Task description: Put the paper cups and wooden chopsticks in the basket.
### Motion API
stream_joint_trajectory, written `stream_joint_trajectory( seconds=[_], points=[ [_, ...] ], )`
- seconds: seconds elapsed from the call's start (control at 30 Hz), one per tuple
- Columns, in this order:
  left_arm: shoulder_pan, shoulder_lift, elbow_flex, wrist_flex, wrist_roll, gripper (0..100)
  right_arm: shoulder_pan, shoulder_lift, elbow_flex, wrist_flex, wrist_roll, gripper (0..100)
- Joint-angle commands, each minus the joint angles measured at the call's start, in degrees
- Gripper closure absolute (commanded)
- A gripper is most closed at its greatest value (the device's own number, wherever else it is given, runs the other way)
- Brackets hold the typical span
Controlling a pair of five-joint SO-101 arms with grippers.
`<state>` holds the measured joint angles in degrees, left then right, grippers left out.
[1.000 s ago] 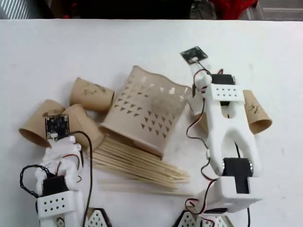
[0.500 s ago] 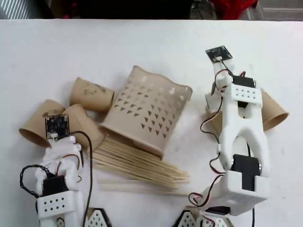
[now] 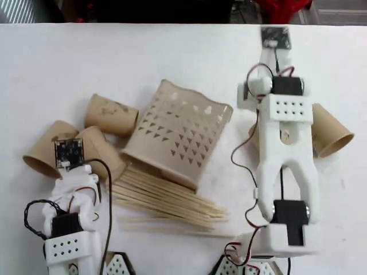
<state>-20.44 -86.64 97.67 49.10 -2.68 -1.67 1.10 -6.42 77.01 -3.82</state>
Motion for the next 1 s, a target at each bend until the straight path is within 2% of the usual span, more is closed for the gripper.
stream_joint_trajectory(
  seconds=[0.0, 0.13, 0.3, 0.43, 0.6, 0.7, 0.97],
  points=[
    [0.0, -0.5, -0.3, 0.0, 0.0, 97, -2.3, 5.6, -11.3, 3.0, -16.6, 80.4],
    [0.0, -0.5, -0.3, 0.0, 0.0, 97, -2.6, 17.8, -21.1, 3.2, -23.8, 78.2],
    [0.0, -0.5, -0.3, 0.0, 0.0, 97, -3.2, 33.1, -32.3, 6.4, -25.8, 70.1],
    [0.0, -0.5, -0.3, 0.0, 0.0, 97, -4.5, 40.9, -42.3, 13.2, -25.3, 71.3],
    [0.0, -0.5, -0.3, 0.0, 0.0, 97, -4.5, 42.7, -60.2, 20.9, -14.6, 71.5],
    [0.0, -0.5, -0.3, 0.0, 0.0, 97, -5.1, 43.4, -68.1, 21.1, -9.7, 71.6],
    [0.0, -0.5, -0.3, 0.0, 0.0, 97, -11.4, 53.8, -69.5, 21.1, -1.1, 71.5]
  ],
)
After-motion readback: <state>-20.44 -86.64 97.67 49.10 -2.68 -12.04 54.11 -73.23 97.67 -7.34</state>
